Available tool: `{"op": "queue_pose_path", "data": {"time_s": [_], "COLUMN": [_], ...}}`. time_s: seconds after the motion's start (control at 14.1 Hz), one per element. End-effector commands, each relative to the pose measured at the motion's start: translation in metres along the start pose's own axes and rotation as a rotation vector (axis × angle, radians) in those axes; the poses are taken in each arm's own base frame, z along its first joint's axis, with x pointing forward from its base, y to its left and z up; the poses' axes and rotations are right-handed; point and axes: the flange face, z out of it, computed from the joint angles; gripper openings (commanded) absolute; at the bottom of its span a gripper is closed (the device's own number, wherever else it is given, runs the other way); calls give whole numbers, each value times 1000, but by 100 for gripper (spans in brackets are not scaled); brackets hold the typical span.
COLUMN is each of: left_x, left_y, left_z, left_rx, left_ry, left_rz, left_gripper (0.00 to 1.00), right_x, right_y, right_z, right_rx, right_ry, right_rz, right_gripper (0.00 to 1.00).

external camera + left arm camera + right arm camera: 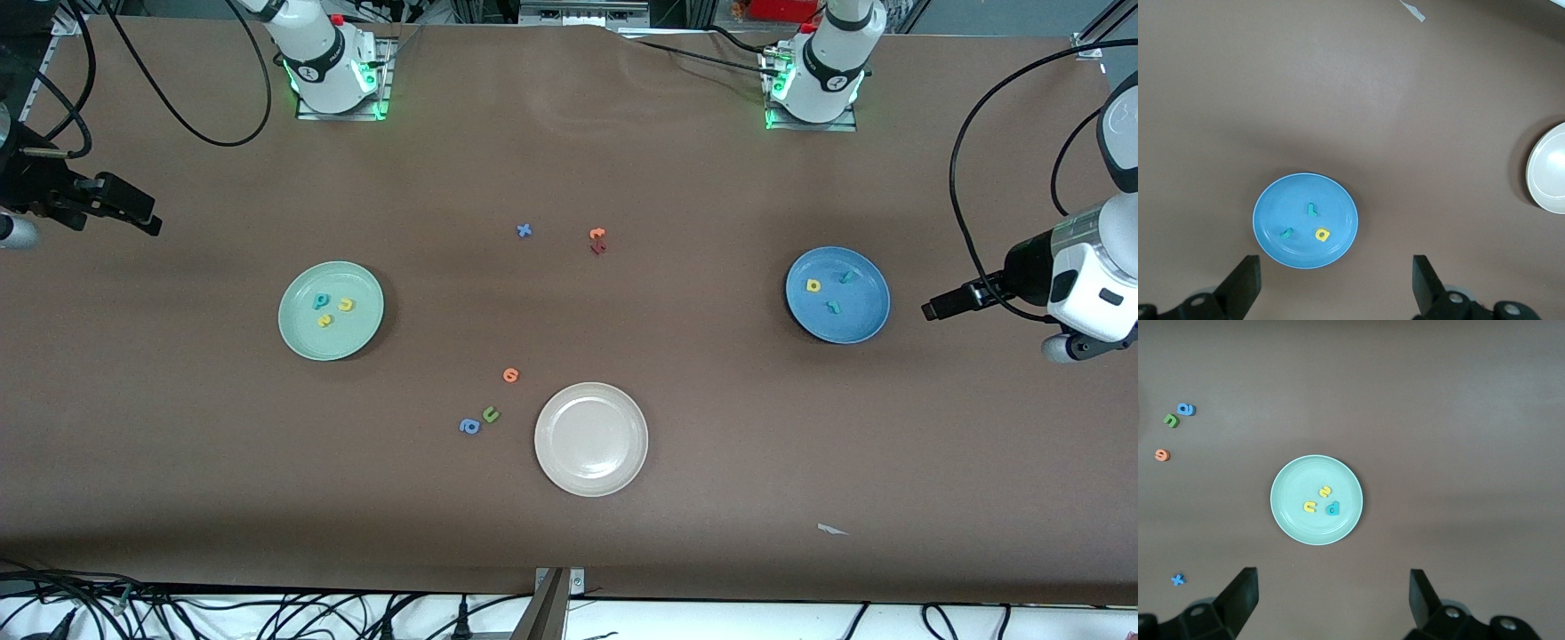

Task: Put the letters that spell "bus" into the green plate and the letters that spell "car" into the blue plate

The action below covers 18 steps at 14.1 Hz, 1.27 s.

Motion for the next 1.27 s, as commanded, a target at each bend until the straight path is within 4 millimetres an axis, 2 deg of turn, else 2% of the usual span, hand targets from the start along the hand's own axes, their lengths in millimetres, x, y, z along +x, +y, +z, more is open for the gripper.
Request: {"op": "queue_pose_path", "data": {"time_s": [0.0,0.85,1.13,1.2], "left_x": [-4,-4,-2,1], "left_y": [-4,-5,-5,-4], "left_z": [3,6,-3,-12], "left_rx": [-24,-22,-26,-33], "left_ry": [-7,-14,15,50], "left_rz": [15,16,15,19], "left_gripper": [100,100,100,100], "right_x": [-1,0,0,1], "right_y": [-1,0,1,1], "right_z": [-6,-4,-4,-4], "right_rx": [3,-7,-8,-8], "right_ry": [-1,-4,-4,-5], "right_rz": [-7,-6,-7,-6], "right_gripper": [100,100,100,100]}}
